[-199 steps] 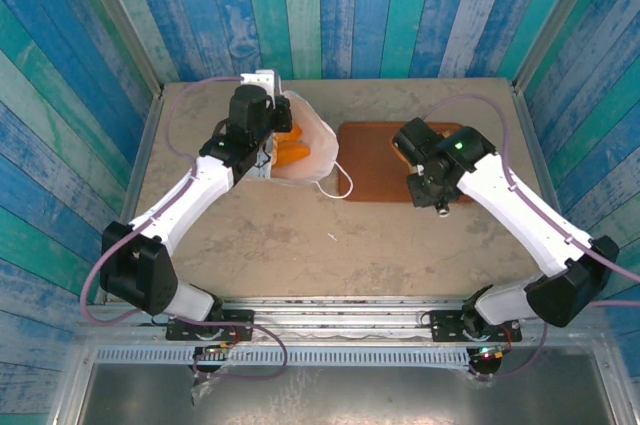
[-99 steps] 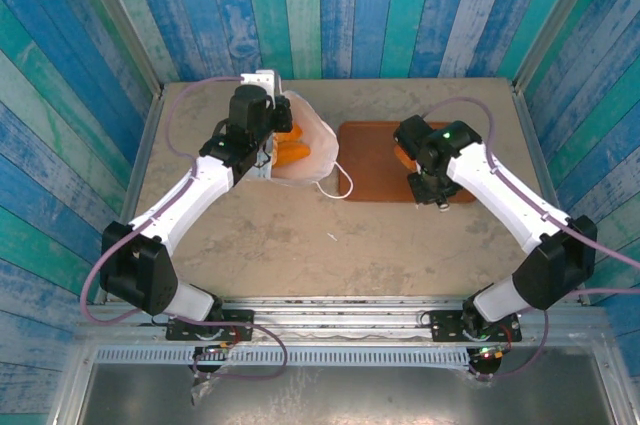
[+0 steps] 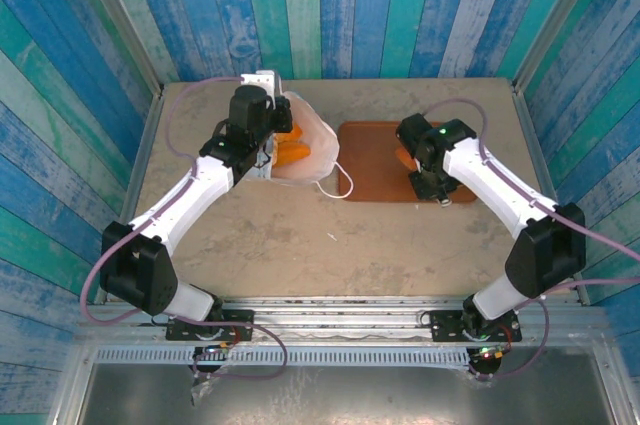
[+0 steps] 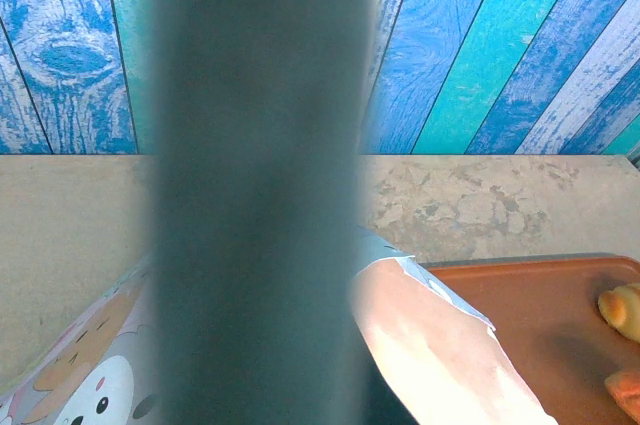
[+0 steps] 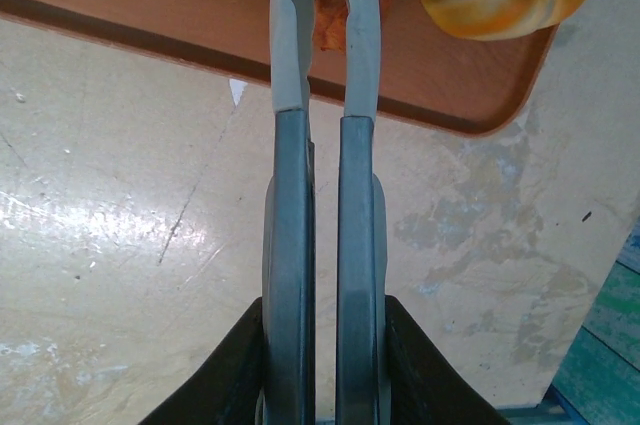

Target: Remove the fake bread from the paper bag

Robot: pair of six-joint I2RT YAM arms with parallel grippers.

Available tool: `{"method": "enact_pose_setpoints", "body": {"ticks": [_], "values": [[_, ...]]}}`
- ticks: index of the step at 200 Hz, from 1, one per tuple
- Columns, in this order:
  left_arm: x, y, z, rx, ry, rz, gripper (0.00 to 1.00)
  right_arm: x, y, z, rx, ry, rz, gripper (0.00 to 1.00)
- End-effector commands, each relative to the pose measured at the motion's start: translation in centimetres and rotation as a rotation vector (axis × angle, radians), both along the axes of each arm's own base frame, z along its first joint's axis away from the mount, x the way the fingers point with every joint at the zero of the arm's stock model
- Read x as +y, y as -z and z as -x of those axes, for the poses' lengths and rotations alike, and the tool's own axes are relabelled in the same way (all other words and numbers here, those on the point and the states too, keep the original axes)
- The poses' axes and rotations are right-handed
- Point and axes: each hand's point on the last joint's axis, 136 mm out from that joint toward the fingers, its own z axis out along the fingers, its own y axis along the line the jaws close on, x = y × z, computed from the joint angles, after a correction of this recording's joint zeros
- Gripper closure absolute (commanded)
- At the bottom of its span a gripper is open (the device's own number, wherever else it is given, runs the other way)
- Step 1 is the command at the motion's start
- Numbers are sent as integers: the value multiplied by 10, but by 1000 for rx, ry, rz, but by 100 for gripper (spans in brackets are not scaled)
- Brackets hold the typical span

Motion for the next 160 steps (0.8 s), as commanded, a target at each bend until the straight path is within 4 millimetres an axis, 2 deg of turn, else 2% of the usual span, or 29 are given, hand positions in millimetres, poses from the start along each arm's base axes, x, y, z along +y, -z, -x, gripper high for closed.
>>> {"method": "enact_pose_setpoints", "body": {"ticks": [1,52,112,150,160], "values": [[0,-17,3,-46,2,41,100,-6,5,0,12,-5,23,94],[0,-14,5,-43,-1,48,100,-15,8,8,35,5,52,93],[-1,-12,4,-36,4,52,100,-25,14,6,52,27,79,92],[-1,-16,5,-44,4,46,100,-19,14,10,73,28,40,85],[0,-15,5,-43,1,44,100,-18,14,12,79,29,32,81]]}}
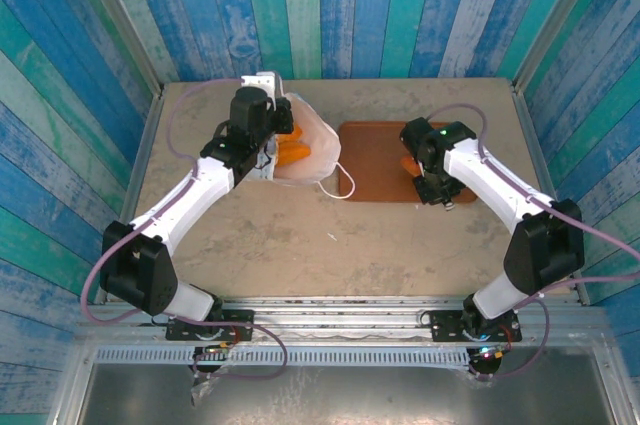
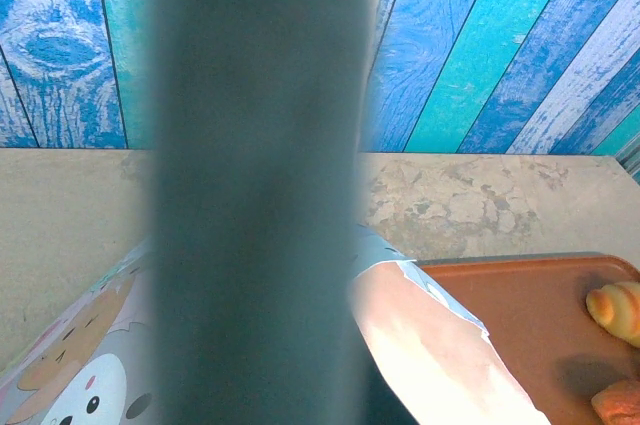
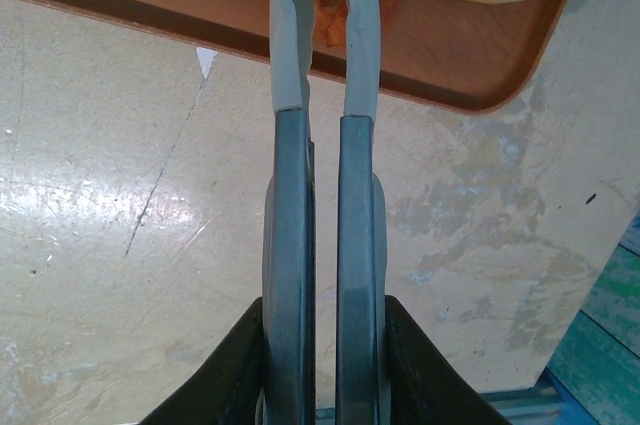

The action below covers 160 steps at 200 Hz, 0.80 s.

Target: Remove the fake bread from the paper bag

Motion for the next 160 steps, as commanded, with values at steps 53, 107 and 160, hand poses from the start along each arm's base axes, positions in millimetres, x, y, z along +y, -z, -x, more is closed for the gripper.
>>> {"method": "enact_pose_setpoints", "body": {"ticks": [53,107,160], "values": [[3,-15,5,-40,-9,26,100,1,-6,16,45,14,-43,69],[1,-16,2,-39,-3,25,100,5,-16,25,54,38,-80,61],[1,-20,3,-49,0,26,100,4,-19,25,43,35,-79,57]]}}
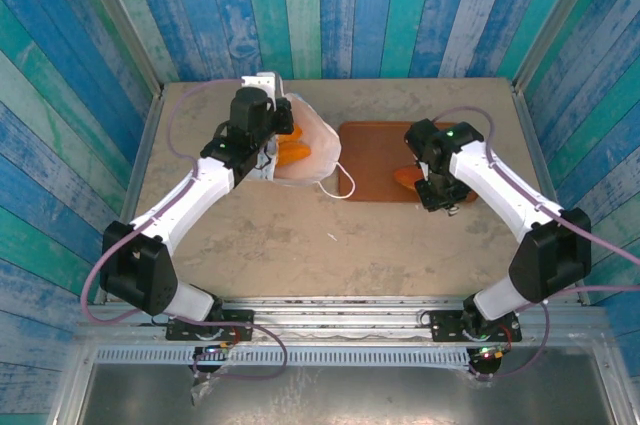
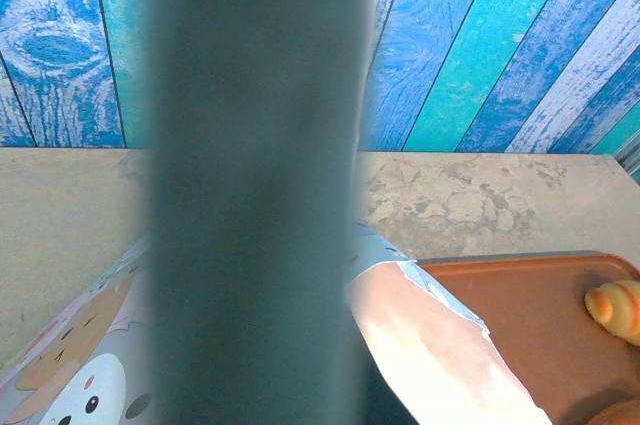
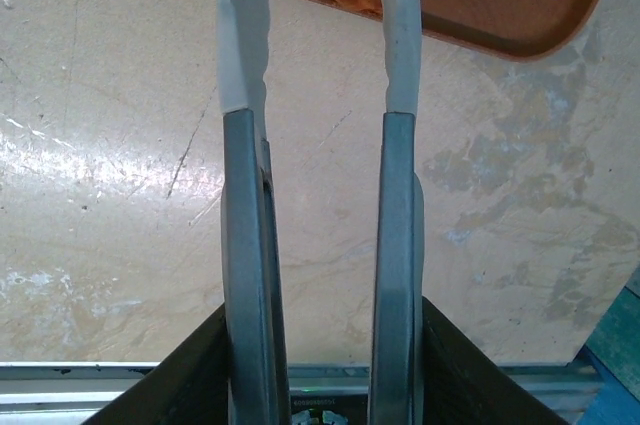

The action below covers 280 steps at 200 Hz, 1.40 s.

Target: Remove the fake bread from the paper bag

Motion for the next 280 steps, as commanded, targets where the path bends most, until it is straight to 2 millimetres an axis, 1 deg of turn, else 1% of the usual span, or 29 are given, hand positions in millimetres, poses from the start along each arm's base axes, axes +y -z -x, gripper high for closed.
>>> {"method": "enact_pose_setpoints", "body": {"ticks": [1,27,50,80,108,125,150,165,182,225,280], "values": [[1,-22,3,-50,-3,26,100,-2,-10,1,-11,15,-3,57],[1,-21,3,-48,-1,24,100,-1,-14,-1,-24,21,-6,57],[1,-19,4,-44,-2,29,100,0,-27,-3,-45,21,-17,58],[-1,-22,5,-52,10,40,100,3,-45,-5,-98,22,-56,60],[-2,-24,4,-50,15,40,100,14,-57,-6,-143,18,-140,62],[-2,-26,4,-54,18,39,100,24,-59,-7,-163,13,-207,64],[-1,-27,5,-55,14,33,100,47,-52,-12,-163,-16,-329,66],[-1,-27,6,-53,13,31,100,54,-47,-16,-154,-22,-348,67],[0,-29,6,-56,12,32,100,56,-38,-21,-136,-25,-344,68],[3,-23,7,-48,-2,22,100,59,-15,-28,-95,-11,-334,71],[8,-23,10,-57,-21,23,100,60,0,-41,-84,21,-370,75]]}}
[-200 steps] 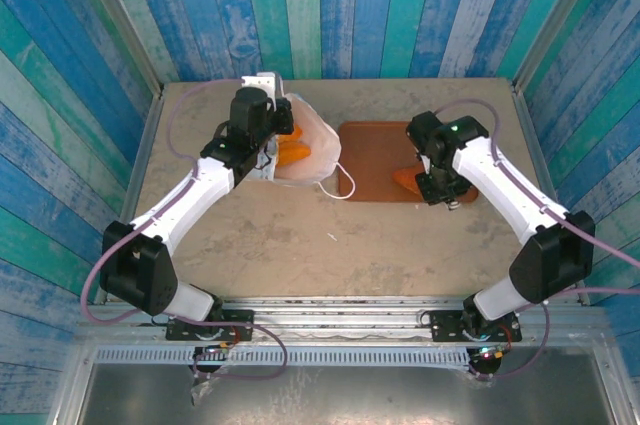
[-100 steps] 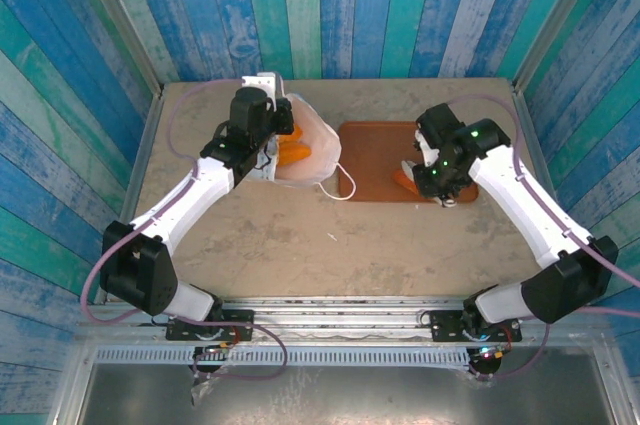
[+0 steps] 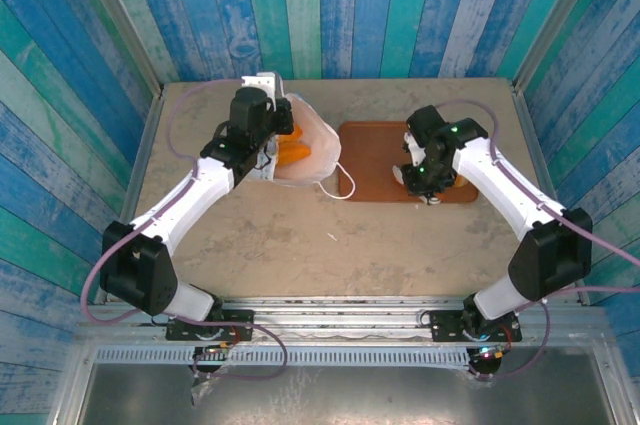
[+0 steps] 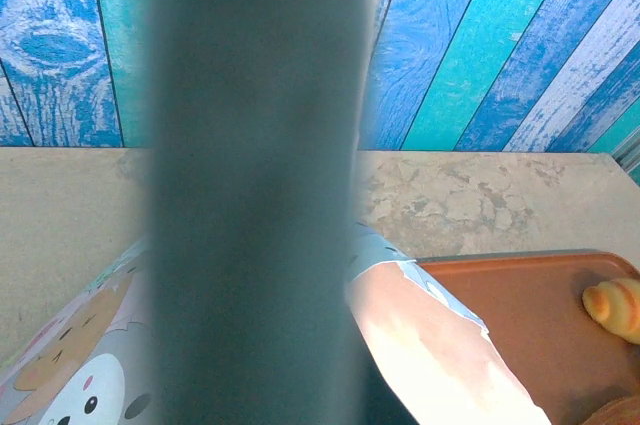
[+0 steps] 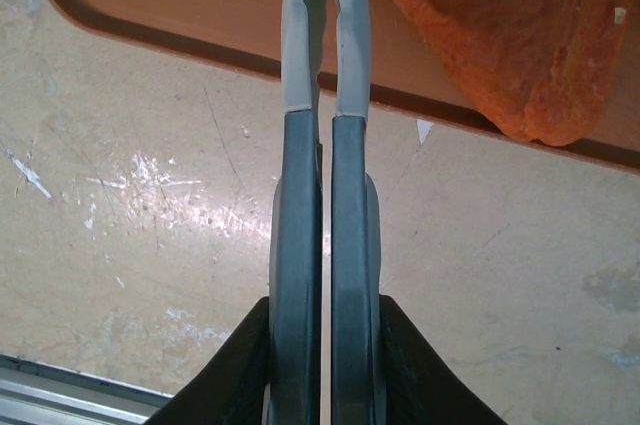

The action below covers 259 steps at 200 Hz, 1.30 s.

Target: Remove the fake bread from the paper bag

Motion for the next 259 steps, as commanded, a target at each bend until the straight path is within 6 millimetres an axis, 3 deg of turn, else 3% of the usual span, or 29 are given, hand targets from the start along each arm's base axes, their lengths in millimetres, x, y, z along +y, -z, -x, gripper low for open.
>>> {"method": "enact_pose_setpoints", "body": {"ticks": [1,85,131,259], "values": [[9,-24,9,-59,-26,23,100,3,5,-7,-1,6,-33,75],[7,-17,10,-44,-25,38,100,23,33,-7,91,-34,-122,76],[7,-21,9,-49,-21,29,100,6,43,-7,101,3,-27,76],[7,-23,12,-56,-16,39,100,-13,40,0,90,67,54,75]]}}
